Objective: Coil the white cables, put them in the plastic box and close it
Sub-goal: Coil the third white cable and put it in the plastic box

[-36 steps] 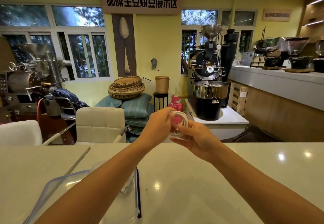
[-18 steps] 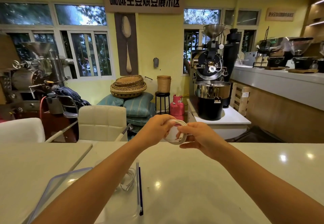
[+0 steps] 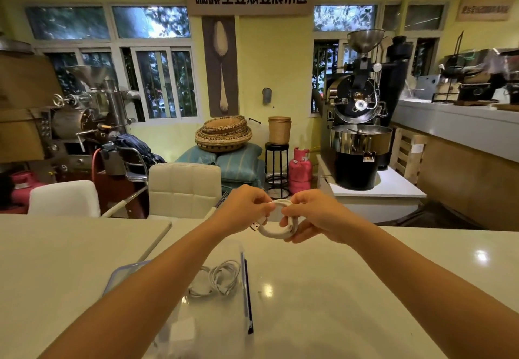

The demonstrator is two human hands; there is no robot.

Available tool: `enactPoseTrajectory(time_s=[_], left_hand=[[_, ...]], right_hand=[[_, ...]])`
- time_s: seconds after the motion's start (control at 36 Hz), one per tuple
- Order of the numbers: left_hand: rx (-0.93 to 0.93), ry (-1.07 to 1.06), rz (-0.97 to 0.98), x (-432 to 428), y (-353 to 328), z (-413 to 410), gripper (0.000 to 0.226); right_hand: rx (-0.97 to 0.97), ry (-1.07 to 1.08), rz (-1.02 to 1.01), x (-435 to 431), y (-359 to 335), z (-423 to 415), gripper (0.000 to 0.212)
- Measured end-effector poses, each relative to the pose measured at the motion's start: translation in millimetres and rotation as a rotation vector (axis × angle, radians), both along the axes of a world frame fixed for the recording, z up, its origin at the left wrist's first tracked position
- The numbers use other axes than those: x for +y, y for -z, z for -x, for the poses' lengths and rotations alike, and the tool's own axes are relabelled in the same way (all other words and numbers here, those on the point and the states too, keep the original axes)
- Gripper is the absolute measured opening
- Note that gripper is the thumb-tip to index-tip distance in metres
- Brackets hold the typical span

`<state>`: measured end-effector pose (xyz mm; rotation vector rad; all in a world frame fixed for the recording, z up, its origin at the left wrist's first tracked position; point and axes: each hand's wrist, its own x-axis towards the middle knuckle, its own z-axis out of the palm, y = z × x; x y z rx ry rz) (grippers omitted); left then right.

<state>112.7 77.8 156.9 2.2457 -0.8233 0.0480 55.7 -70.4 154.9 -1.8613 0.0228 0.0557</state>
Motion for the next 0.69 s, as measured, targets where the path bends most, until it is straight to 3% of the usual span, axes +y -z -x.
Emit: enactPoseTrajectory(time_s=[0.36, 0.69], left_hand=[[0.082, -0.117, -0.108, 45.9, -0.8, -1.5, 0.020], [0.361, -0.361, -0.164, 66.8, 44.9, -6.4, 0.018]], right_hand=[[-0.024, -0.070, 0.297, 39.0, -4.7, -30.9, 0.006], [-0.069, -0.051, 0.571, 83.8, 32.6, -57.1, 0.023]])
